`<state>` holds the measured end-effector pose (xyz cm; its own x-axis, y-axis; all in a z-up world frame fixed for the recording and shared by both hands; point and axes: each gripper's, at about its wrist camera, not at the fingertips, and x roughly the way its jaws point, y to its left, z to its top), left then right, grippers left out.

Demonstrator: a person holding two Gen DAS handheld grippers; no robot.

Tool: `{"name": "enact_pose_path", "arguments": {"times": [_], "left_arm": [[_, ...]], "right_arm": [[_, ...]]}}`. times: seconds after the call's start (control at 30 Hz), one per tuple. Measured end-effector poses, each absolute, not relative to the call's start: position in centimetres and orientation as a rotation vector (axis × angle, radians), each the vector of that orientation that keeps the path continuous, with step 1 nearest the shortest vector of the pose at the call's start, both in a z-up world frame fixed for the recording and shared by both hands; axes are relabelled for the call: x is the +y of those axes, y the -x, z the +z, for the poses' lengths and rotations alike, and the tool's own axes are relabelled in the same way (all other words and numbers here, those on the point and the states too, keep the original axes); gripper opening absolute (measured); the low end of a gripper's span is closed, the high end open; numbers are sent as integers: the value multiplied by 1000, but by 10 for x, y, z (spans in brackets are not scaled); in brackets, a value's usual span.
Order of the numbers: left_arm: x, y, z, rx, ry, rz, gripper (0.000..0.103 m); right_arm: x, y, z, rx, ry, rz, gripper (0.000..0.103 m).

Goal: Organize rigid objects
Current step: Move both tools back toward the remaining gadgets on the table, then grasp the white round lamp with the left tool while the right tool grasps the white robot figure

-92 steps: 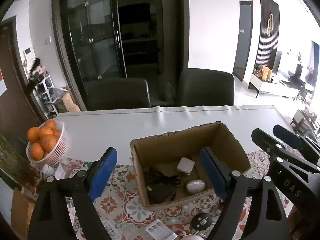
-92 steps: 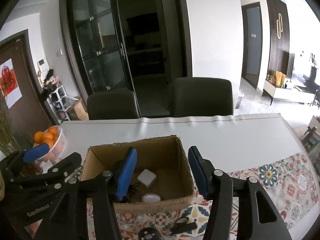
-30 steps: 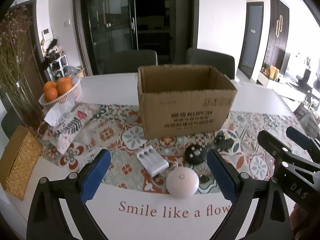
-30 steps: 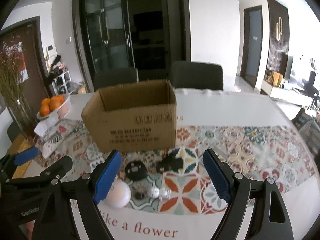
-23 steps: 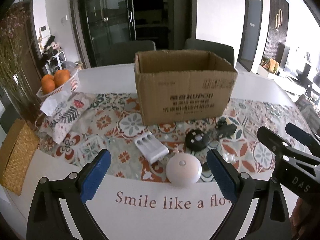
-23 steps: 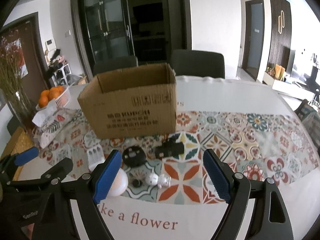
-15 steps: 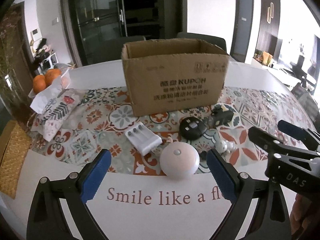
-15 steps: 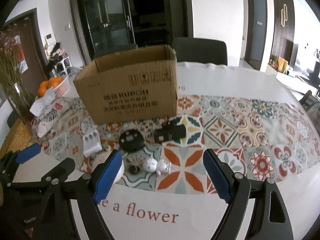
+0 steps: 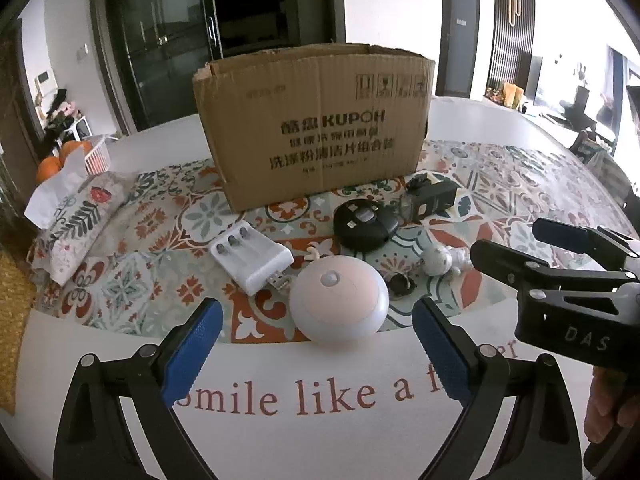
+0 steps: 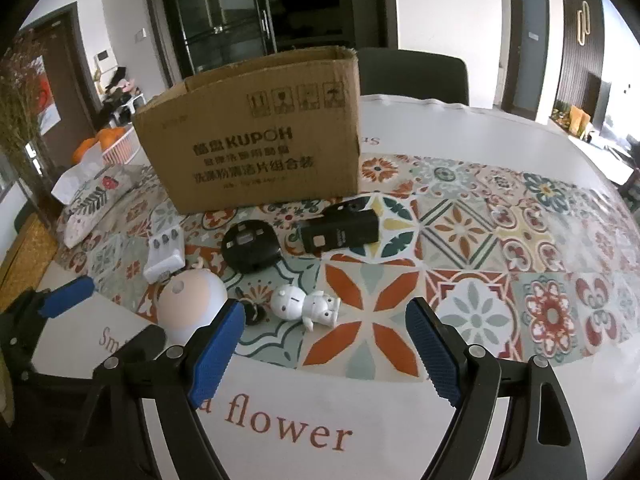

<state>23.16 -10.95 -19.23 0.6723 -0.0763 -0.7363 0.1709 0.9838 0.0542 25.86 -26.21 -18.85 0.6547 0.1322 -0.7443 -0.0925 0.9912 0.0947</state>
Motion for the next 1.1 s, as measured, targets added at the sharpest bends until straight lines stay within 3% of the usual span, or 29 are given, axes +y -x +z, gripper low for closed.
{"name": "enact_pose_path", "arguments": {"times": [0.87, 1.1], "left_arm": [[-114, -263, -238, 882, -83, -192, 92], [-118, -272, -243, 883, -92, -202, 92]], "right_arm": [[-259, -290, -231, 898, -114, 205, 81], [-261, -300, -240, 925, -139, 205, 71]]}}
